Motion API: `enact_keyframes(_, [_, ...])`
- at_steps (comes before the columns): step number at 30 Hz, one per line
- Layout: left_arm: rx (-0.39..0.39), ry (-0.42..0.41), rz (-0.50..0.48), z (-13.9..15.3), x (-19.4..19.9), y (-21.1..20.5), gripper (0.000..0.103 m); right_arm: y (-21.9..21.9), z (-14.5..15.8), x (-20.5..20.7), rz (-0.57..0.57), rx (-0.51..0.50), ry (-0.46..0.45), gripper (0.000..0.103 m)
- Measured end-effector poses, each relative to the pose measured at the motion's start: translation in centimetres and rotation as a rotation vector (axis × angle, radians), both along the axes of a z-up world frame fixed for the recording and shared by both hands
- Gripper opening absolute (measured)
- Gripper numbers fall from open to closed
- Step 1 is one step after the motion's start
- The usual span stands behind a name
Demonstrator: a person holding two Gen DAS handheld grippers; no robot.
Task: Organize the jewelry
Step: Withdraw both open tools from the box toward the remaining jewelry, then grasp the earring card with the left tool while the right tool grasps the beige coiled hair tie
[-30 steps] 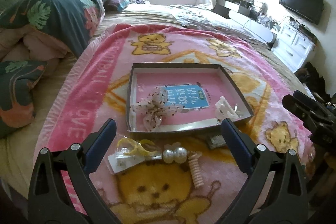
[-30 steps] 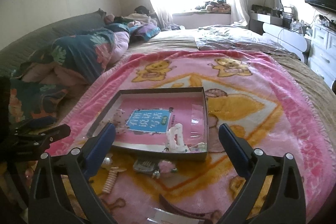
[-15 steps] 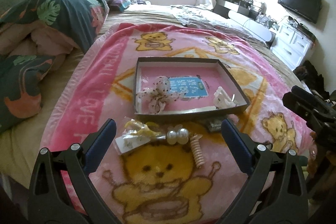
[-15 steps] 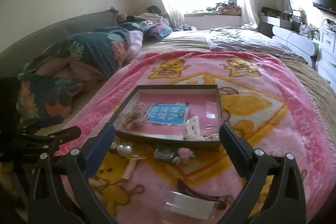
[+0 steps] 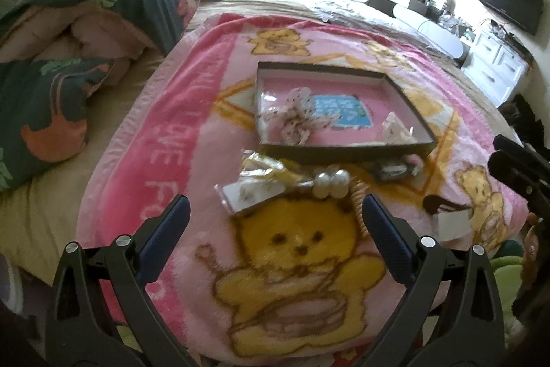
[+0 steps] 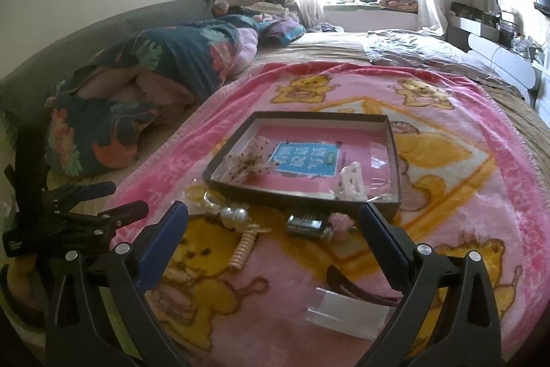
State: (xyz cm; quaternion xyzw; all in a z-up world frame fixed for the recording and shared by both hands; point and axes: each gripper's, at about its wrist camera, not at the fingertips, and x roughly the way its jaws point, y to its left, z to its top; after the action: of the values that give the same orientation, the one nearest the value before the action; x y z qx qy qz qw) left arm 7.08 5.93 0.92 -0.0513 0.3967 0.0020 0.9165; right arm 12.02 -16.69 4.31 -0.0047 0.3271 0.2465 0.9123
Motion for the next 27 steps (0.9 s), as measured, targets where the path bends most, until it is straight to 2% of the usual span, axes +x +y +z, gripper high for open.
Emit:
enact_keyframes(16, [0.026, 0.092, 0.076, -3.9, 0.1, 3.7, 0.094, 4.0, -3.2, -0.3, 0.078, -0.050, 0.063, 0.099])
enact_keyframes(27, [0.051, 0.125, 0.022, -6.1, 2.0, 3.5, 0.093, 6.0, -6.3, 0.9, 0.075, -0.071, 0.116, 0.099])
